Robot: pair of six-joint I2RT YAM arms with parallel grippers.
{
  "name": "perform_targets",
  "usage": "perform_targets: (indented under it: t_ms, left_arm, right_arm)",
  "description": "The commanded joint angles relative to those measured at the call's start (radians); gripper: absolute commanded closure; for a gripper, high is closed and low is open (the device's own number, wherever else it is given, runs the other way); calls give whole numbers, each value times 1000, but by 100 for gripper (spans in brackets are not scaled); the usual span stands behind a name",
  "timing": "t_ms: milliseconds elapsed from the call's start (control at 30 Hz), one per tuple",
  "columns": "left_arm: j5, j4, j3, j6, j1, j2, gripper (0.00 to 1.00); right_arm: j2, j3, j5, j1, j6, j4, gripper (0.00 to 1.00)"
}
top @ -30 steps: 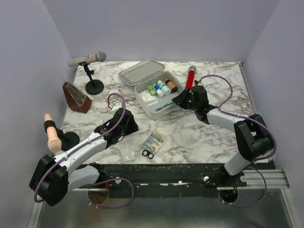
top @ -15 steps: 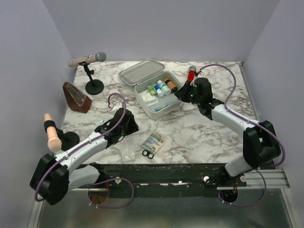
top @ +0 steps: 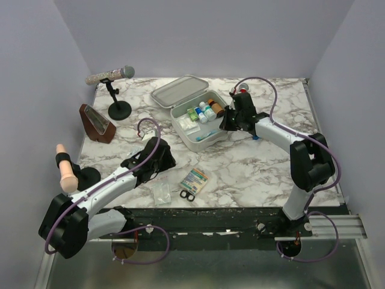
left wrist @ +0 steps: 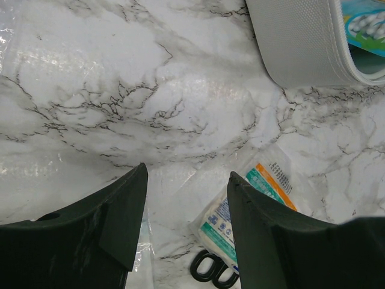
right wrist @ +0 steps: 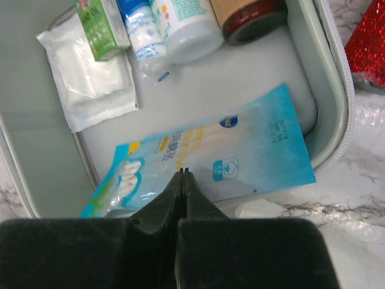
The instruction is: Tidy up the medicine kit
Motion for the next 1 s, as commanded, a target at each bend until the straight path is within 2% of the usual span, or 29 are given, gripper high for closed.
perform_targets:
  t_ms: [0, 333, 467, 567, 667, 767, 900, 967]
  left_arm:
    - [17, -2, 39, 16, 7, 14, 35]
    - [-7, -35, 49, 20, 7, -47, 35]
    - [-26, -46, 59, 28, 7, -82, 34]
    - [-26, -54, 62, 28, 7, -87, 34]
    - [-11, -48, 53, 25, 7, -82, 34]
    - [-6, -49, 33, 16, 7, -82, 34]
    - [-3, -48, 10, -3, 7, -100, 34]
    - [0, -51, 3, -10, 7, -113, 34]
  right_arm:
    - [13, -23, 49, -1, -43, -82, 92]
    - [22, -6, 150, -1, -71, -126, 76]
    - [-106, -104, 69, 0, -43, 24, 51]
    - [-211, -127, 86, 17, -33, 58, 39]
    - [-315, -151, 95, 41, -30, 58, 37]
    - [-376, -231, 8, 84, -16, 73, 37]
    - [-358, -346, -176, 155, 20, 99, 36]
    - [-347, -406, -167, 201, 24, 128, 34]
